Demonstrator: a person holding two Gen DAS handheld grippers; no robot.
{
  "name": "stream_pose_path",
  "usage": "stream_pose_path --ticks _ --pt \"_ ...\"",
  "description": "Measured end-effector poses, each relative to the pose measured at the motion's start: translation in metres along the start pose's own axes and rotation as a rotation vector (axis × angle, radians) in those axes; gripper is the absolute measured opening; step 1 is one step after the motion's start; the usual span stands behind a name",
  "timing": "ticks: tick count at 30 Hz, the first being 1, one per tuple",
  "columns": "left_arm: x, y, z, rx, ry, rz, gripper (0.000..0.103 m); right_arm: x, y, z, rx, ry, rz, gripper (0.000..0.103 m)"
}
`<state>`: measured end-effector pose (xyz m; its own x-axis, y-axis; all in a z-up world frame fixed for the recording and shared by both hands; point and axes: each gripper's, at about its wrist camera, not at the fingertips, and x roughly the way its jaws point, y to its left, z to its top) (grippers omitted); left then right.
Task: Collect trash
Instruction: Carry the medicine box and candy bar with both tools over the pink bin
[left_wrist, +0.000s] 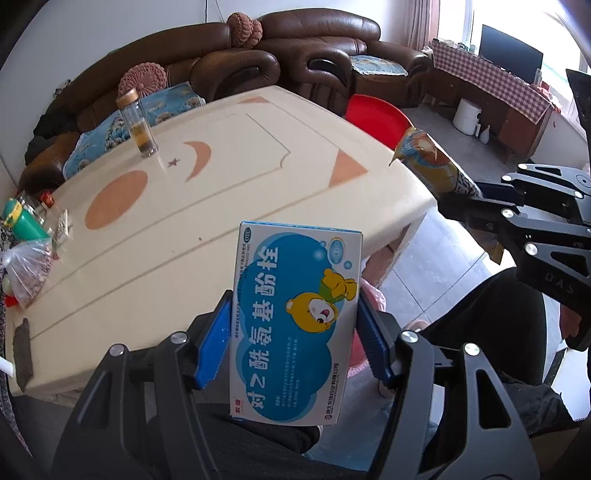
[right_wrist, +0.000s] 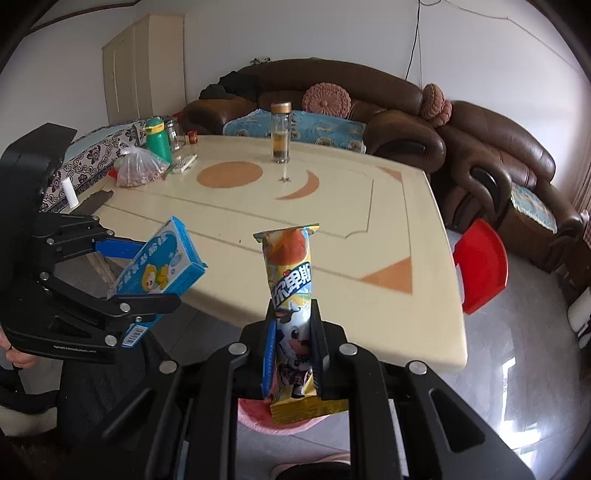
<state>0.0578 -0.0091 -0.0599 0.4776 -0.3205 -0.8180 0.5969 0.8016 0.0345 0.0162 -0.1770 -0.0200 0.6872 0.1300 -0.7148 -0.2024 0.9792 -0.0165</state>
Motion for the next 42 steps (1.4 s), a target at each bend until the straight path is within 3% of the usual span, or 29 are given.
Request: stream_pose_path --ticks 13,18,28,42 --pt "0.045 -0.011 -0.03 -0.019 0.056 -0.021 0.063 0.035 0.007 -0.046 0.069 0.092 0.021 0.016" --pt "0.072 -0.02 -0.045 -0.012 0.087 -0.025 0.063 0.063 0.008 -0.069 0.092 0.154 0.025 0.016" --pt "0.141 -0.026 -0.065 -0.038 0.224 -0.08 0.063 0.122 0.003 -0.112 0.139 0.288 0.065 0.016" --pt "0.208 -0.023 -0.074 -0.128 0.315 -0.063 0.063 0.202 -0.02 -0.145 0.202 0.427 0.087 0.016"
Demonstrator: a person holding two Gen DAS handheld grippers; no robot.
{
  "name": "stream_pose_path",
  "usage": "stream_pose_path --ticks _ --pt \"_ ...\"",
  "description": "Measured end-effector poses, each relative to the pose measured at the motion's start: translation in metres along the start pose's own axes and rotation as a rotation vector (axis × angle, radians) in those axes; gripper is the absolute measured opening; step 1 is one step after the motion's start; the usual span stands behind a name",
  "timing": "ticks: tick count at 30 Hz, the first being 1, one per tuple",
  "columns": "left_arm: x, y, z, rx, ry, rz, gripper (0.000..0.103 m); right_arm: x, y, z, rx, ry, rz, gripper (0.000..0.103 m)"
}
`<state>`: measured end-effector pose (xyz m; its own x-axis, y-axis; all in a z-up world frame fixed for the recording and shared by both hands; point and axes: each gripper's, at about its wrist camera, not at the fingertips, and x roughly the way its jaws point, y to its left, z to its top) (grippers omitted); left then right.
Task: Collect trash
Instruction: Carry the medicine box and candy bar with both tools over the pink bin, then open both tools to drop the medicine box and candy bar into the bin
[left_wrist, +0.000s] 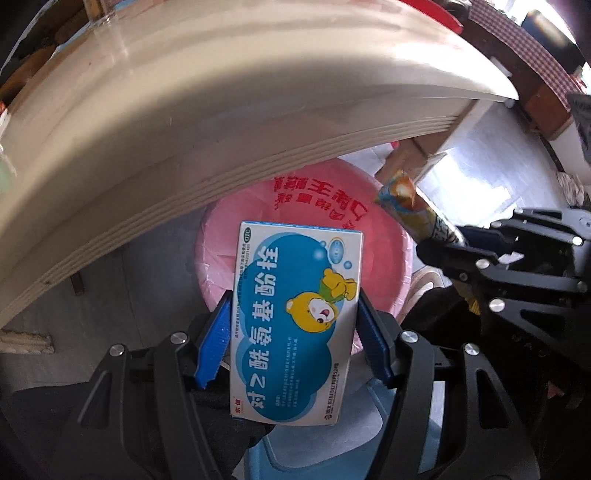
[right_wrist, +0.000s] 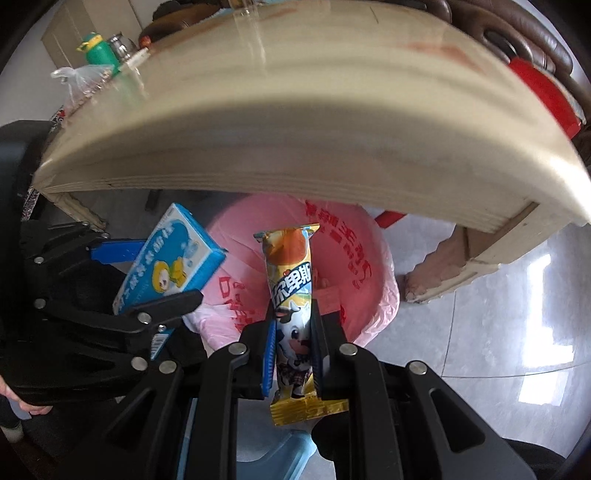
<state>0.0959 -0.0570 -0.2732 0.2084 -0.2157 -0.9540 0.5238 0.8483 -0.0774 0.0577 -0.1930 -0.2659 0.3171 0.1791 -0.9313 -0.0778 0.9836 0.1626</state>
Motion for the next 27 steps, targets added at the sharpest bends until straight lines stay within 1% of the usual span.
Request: stream_pose_path --ticks 3,5,8,12,18,21,27 --pt "0.013 0.002 -0.001 -0.03 0.023 0.021 0.063 0.017 -0.009 -0.001 0.012 0.029 0.004 0.016" --pt "0.024 0.005 0.001 -0.046 0.047 0.02 0.063 0.027 -0.013 0.0 0.015 0.047 0.005 0.016" --pt "0.034 0.005 0.004 -0.053 0.05 0.036 0.063 0.039 -0.016 0.001 0.019 0.068 0.004 0.016" --pt "0.043 0.008 0.004 -0.068 0.056 0.017 0.063 0.051 -0.018 0.0 0.02 0.093 -0.001 0.016" --pt "0.058 0.012 -0.001 -0.097 0.098 -0.013 0.063 0.067 -0.02 0.0 0.027 0.132 0.012 0.016" --pt "0.064 0.014 0.0 -0.107 0.101 -0.015 0.063 0.072 -0.019 0.001 0.023 0.144 0.02 0.016" --pt "0.073 0.018 0.0 -0.141 0.136 -0.021 0.063 0.081 -0.019 0.003 0.022 0.16 0.034 0.016"
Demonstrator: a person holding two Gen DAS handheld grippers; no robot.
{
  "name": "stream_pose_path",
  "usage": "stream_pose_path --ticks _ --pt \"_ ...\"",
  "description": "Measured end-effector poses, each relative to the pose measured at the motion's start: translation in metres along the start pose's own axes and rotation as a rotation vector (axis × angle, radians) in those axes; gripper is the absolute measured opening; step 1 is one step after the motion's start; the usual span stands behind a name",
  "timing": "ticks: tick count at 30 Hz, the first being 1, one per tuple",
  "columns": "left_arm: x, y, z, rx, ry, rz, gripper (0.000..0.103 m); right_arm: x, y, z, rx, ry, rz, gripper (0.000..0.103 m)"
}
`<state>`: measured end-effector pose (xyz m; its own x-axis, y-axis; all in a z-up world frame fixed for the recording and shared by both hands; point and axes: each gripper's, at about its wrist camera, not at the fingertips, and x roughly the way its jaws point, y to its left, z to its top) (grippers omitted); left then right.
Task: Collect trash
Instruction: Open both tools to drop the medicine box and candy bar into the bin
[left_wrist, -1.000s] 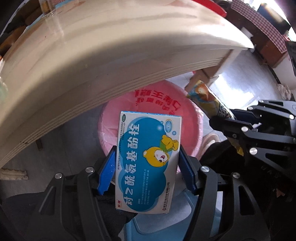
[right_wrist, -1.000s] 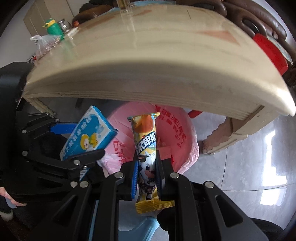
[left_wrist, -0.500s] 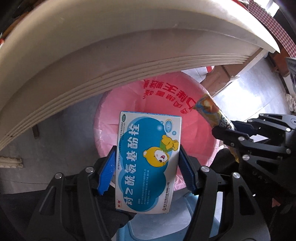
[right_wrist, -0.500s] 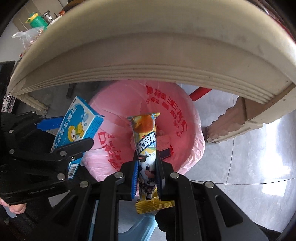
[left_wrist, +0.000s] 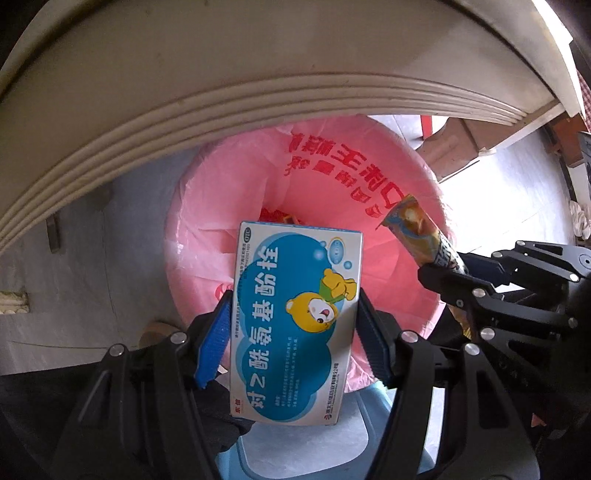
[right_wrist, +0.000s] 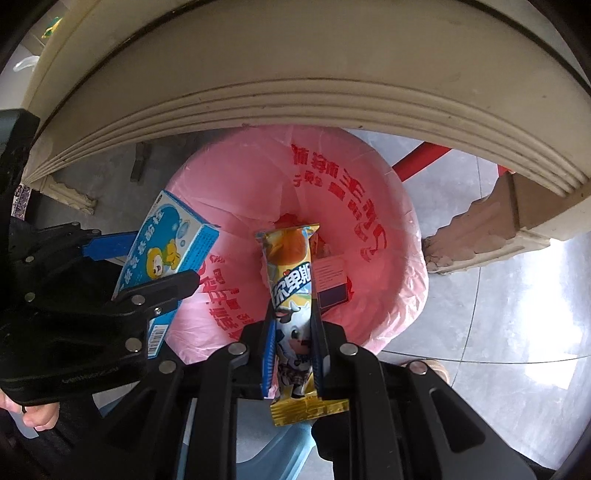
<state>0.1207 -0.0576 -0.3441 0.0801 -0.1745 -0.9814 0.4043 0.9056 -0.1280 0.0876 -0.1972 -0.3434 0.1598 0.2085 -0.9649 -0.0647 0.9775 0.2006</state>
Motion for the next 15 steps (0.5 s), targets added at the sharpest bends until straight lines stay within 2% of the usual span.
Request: stream_pose_path --ticks 5,6,9,10,11,15 --pt "0.001 -0.001 0.004 0.01 0.009 0.013 0.063 0.003 0.002 0.002 -0.01 -0.002 0.016 0.019" --pt "0.002 -0.002 0.005 0.013 0.011 0.021 0.066 0.001 0.002 0.002 -0.014 -0.003 0.023 0.02" --pt "0.004 0.003 0.007 0.008 0.016 0.075 0.072 0.001 0.003 0.003 -0.019 -0.007 0.001 0.038" --pt "0.004 0.005 0.008 0.0 0.02 0.078 0.073 0.001 0.002 0.004 -0.014 -0.009 -0.002 0.051" --pt "0.005 0.009 0.009 -0.013 0.025 0.082 0.076 0.0 0.001 0.004 -0.007 -0.015 -0.004 0.058" --pt "0.008 0.011 0.009 -0.017 0.04 0.096 0.078 -0.002 0.001 0.004 -0.007 -0.019 -0.009 0.063"
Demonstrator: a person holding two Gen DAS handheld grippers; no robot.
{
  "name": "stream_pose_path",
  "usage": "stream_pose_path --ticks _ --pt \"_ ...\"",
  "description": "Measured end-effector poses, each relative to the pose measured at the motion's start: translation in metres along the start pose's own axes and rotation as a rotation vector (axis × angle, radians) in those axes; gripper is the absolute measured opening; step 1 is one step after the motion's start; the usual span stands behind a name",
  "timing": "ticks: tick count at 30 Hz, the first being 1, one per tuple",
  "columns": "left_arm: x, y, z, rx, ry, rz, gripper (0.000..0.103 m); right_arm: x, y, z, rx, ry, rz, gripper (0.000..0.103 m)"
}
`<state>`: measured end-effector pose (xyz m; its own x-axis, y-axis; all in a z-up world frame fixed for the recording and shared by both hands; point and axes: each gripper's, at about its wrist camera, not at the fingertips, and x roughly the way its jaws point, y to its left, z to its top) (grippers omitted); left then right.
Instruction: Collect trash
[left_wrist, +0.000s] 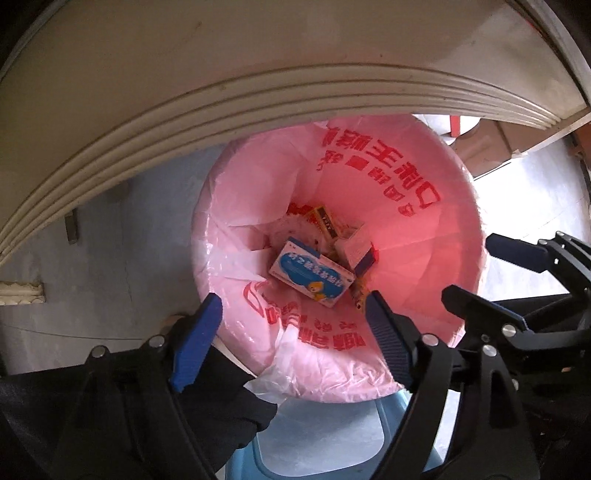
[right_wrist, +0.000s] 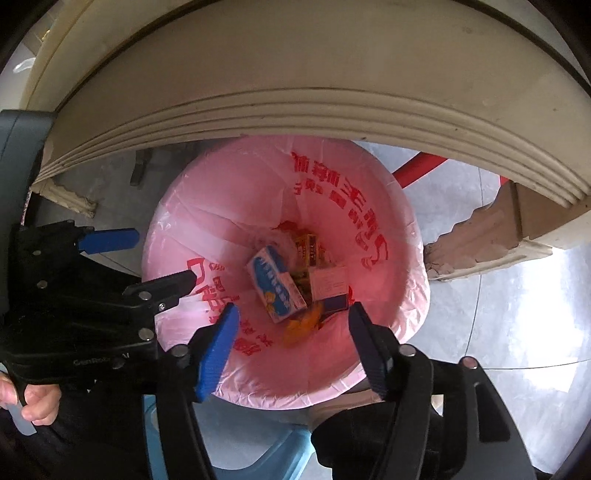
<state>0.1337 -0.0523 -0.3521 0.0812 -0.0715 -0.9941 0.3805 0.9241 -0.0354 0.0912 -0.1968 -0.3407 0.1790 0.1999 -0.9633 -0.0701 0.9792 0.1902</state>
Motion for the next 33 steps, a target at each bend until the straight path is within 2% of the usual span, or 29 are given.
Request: stream_pose_path --ticks 4,20,27,33 --pt "0.001 -0.003 0.0 0.014 -0.001 0.024 0.079 0.003 -0.001 0.0 0.001 0.01 -0.006 0.063" --pt "-0.003 -0.002 0.001 0.001 -0.013 0.037 0.08 -0.001 -0.01 -0.003 0.06 0.004 -0.001 0.065" --pt "-0.019 -0.007 -0.001 0.008 -0.064 0.056 0.08 -0.011 -0.016 -0.008 0.095 -0.026 -0.023 0.066" --pt "-0.041 -0.011 -0.004 -0.001 -0.127 0.092 0.08 -0.03 -0.012 -0.013 0.109 -0.078 -0.081 0.069"
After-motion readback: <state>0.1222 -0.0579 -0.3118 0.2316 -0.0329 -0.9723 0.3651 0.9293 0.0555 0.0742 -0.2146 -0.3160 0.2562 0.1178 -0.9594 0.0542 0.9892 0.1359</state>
